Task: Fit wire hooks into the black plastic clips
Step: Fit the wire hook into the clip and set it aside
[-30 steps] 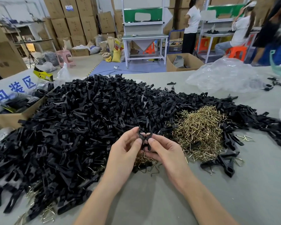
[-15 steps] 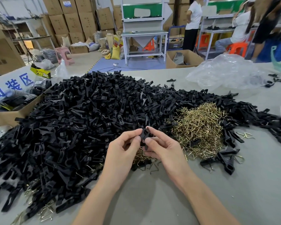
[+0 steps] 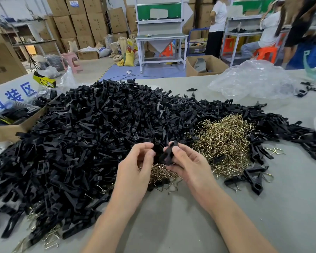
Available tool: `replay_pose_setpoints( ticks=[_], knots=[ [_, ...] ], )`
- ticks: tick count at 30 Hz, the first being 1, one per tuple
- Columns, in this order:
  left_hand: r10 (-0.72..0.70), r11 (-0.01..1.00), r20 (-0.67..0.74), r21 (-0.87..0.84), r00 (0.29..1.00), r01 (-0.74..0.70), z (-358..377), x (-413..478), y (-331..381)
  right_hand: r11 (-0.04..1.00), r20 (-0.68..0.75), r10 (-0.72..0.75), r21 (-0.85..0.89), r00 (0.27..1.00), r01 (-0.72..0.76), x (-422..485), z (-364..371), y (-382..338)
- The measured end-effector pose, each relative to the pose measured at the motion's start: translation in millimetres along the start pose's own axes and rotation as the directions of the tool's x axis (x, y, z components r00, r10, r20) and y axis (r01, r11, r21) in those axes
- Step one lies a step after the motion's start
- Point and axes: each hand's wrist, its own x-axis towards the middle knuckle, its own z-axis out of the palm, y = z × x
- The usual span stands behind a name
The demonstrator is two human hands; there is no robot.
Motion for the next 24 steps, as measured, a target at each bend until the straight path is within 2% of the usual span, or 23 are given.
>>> replay_pose_setpoints(
  ticks=[1,2,4,5,8,12,15,17,19,21,24],
  knots=[
    [0.064,0.982,0.021,0.175,0.998,-0.067,-3.7,0.6,-3.7,1.000,-0.043,0.002,0.030,0.999,-0.001,1.2,-1.5,-1.6],
    [0.121,0.918,0.088,0.368,0.989,-0.145,-6.9,0.6,-6.9,0.998,-0.088,0.011,0.067,0.996,-0.005,2.8,-3.8,-2.5],
    [0.119,0.743,0.240,0.622,0.963,-0.247,-8.6,0.0,-12.5,0.990,-0.156,0.034,0.141,0.987,-0.012,5.4,-8.4,-3.4],
    [0.078,0.704,0.276,0.665,0.958,-0.249,-8.3,0.4,-13.3,0.986,-0.177,0.046,0.167,0.983,-0.016,6.1,-9.6,-3.8],
    [0.033,0.708,0.302,0.666,0.953,-0.235,-8.4,1.8,-11.6,0.981,-0.207,0.078,0.192,0.975,-0.037,6.7,-8.9,-4.5],
    [0.109,0.770,0.236,0.595,0.966,-0.232,-9.2,1.4,-8.6,0.982,-0.185,0.101,0.178,0.978,-0.068,5.3,-5.7,-4.9],
    [0.116,0.897,0.107,0.416,0.987,-0.150,-6.9,1.5,-6.5,0.980,-0.163,0.117,0.178,0.980,-0.087,4.1,-4.4,-6.7],
    [0.035,0.968,0.003,0.247,0.999,-0.034,-6.9,1.7,-2.9,0.978,-0.144,0.131,0.183,0.981,-0.103,3.1,-2.6,-8.3],
    [-0.098,0.993,-0.034,0.062,0.995,0.100,-7.0,3.0,1.0,0.977,-0.102,0.145,0.175,0.984,-0.126,1.9,-0.5,-8.4],
    [-0.199,0.974,-0.007,-0.114,0.980,0.197,-5.7,3.5,3.9,0.978,-0.055,0.158,0.148,0.986,-0.148,0.8,2.5,-7.8],
    [-0.273,0.916,0.046,-0.294,0.961,0.274,-1.5,2.9,8.6,0.981,-0.001,0.159,0.114,0.987,-0.158,-1.0,6.6,-7.1]
  ],
)
